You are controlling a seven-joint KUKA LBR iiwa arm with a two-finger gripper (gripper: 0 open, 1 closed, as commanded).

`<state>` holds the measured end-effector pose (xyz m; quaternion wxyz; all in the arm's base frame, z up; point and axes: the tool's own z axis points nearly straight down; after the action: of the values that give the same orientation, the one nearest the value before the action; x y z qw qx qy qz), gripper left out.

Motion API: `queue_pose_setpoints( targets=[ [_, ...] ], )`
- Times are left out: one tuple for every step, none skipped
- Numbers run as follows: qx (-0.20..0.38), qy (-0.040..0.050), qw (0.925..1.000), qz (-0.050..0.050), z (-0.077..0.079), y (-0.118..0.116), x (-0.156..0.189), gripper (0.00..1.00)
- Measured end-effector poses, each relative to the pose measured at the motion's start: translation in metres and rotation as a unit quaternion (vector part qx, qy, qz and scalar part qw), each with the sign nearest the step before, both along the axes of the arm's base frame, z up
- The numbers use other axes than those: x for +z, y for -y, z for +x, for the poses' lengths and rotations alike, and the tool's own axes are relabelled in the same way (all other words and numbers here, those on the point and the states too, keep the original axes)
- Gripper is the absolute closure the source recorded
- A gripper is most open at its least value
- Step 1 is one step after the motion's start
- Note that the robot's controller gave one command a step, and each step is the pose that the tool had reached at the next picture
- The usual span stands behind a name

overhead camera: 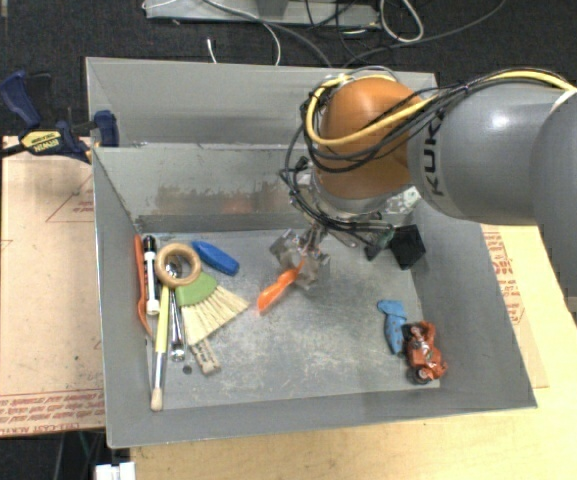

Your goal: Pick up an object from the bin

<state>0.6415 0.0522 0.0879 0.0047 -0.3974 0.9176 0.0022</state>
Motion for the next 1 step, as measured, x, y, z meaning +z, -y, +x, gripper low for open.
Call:
queue_pose_setpoints(
  targets=[
    [-0.001,0.0015,1.0000,0.001,0.0005,-0.0005,0.0079,1.00]
  ],
)
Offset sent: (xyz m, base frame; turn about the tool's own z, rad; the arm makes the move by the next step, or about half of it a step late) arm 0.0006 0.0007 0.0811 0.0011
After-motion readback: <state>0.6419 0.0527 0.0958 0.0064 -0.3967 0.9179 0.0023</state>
